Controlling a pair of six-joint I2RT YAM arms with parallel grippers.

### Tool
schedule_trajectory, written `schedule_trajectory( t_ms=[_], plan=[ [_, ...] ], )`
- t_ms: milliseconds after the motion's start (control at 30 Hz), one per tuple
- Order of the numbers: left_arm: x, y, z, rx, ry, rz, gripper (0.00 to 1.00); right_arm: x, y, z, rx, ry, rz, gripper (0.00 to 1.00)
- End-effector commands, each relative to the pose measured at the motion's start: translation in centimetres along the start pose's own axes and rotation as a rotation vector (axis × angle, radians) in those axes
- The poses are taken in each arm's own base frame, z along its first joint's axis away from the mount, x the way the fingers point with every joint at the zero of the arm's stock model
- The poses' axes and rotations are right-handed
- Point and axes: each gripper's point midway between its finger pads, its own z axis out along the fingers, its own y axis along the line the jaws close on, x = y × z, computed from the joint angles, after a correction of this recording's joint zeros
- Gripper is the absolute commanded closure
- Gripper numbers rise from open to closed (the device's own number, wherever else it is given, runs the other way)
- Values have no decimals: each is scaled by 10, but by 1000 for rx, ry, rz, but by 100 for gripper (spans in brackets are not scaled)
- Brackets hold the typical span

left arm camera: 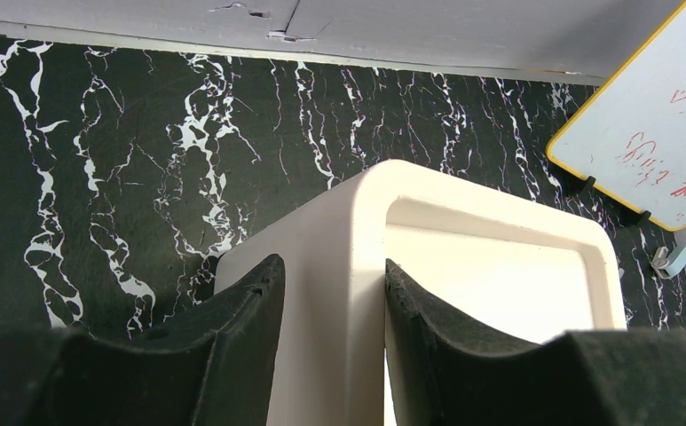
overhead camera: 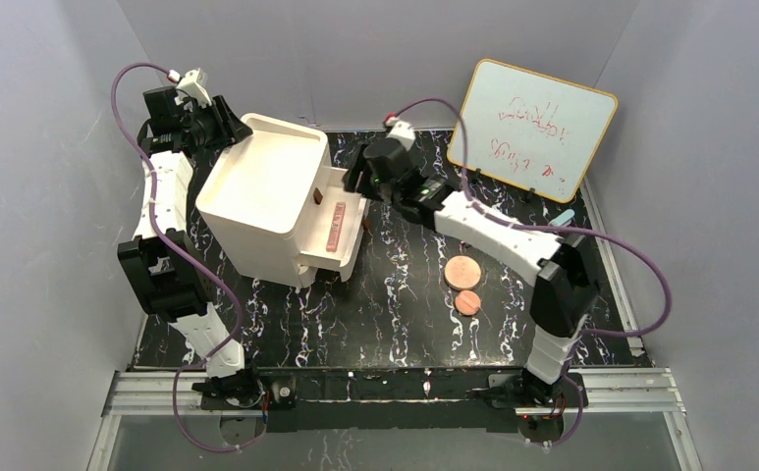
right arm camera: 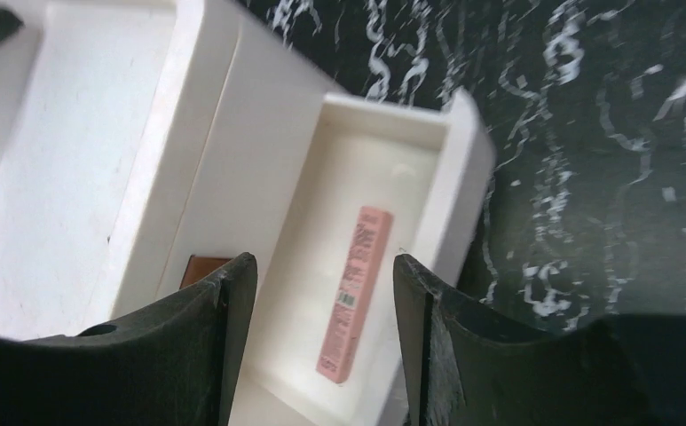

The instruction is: Organize the makeup

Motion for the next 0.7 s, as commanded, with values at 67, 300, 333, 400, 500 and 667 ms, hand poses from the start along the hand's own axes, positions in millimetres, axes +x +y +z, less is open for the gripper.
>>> schedule_trajectory(
  t_ms=[67,300,333,400,500,667],
  plan=[
    [23,-4,6,15,78,-27,58,-123,-70,-63,96,-275,120,34],
    [22,-4,7,17,79,-30,58,-121,-182,-84,332,-252,301,35],
    [23,-4,7,17,80,-32,58,-115,-196,-85,357,-237,333,35],
    [23,-5,7,19,81,-32,58,-100,-221,-87,411,-198,385,35],
    [23,-4,7,18,81,-32,58,-78,-252,-92,492,-158,445,36],
    [24,-4,8,17,82,-34,58,-49,-287,-101,606,-107,526,38]
  ],
)
